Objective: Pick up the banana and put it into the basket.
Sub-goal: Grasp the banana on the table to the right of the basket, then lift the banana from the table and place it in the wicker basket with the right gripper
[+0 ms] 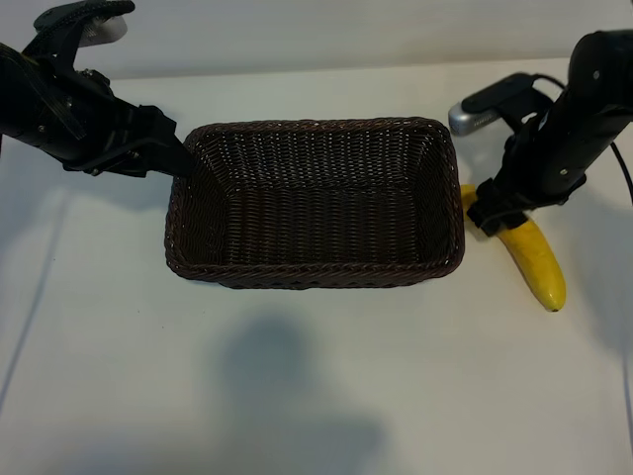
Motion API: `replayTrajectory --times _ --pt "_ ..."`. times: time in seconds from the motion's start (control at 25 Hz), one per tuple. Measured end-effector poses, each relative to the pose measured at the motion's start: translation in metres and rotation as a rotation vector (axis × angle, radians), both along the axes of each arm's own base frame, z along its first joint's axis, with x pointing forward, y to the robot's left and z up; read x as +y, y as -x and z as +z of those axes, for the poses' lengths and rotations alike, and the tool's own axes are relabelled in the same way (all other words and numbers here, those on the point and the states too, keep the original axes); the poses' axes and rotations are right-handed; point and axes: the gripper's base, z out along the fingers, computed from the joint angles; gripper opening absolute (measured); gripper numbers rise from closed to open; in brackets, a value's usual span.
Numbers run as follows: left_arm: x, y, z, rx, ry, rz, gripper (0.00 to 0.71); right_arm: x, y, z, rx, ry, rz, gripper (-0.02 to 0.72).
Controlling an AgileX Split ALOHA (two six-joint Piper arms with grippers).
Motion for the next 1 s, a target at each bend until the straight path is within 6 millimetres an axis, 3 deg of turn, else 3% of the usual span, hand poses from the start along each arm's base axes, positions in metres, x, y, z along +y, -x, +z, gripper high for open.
replayTrajectory --times 0.28,0.48,0.64,1.0 --pt "0.0 0.0 0.0 0.003 0.0 -0.002 0.595 -0.001 -0.002 -0.028 0.069 0.019 0.002 0.596" --pt "0.0 0.0 0.0 0.003 0.0 -0.002 0.595 -0.001 -0.003 -0.029 0.06 0.02 0.0 0.558" --pt "0.0 0.0 0.0 0.003 -0.001 -0.002 0.595 -0.001 -0.006 -0.032 0.046 0.016 -0.035 0.43" --pt "0.0 0.0 0.0 0.002 -0.001 -0.003 0.595 -0.003 -0.007 -0.035 0.053 0.032 -0.119 0.421"
